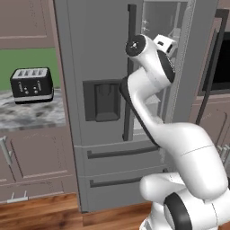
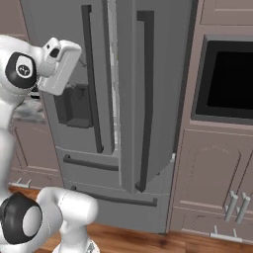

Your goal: Retrieve the pear and orange from the fridge and place them into the bowl on the dining table.

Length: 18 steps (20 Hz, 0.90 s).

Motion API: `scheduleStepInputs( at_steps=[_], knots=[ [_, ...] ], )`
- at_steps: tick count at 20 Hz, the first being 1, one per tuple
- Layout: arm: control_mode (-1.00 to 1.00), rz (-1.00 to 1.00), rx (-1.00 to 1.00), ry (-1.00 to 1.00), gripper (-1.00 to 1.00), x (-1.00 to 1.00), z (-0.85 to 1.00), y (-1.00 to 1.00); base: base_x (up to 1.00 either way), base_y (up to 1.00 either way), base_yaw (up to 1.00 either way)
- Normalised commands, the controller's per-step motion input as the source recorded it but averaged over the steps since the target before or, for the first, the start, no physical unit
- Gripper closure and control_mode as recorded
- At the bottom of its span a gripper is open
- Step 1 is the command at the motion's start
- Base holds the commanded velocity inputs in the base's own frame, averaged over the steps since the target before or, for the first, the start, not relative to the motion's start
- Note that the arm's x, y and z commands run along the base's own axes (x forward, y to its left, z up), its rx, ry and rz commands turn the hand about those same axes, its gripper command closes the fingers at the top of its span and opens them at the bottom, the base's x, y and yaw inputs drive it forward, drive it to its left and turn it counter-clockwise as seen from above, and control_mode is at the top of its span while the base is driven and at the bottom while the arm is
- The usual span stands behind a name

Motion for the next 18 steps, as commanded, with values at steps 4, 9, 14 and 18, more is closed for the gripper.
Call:
scheduleStepInputs(
  at_steps=[4,9,14,18],
  knots=[
    [-1.0,-0.05,-0.08,0.07,-1.0,0.36,-0.2,-0.59,0.0,0.0,0.0],
    [-1.0,0.0,-0.03,0.02,-1.0,0.5,-0.4,-0.56,0.0,0.0,0.0],
    [-1.0,0.0,-0.03,0.0,-1.0,0.58,-0.39,-0.32,0.0,0.0,0.0],
    [-1.0,0.0,-0.03,0.0,-1.0,0.25,-0.1,-0.57,0.0,0.0,0.0]
  ],
)
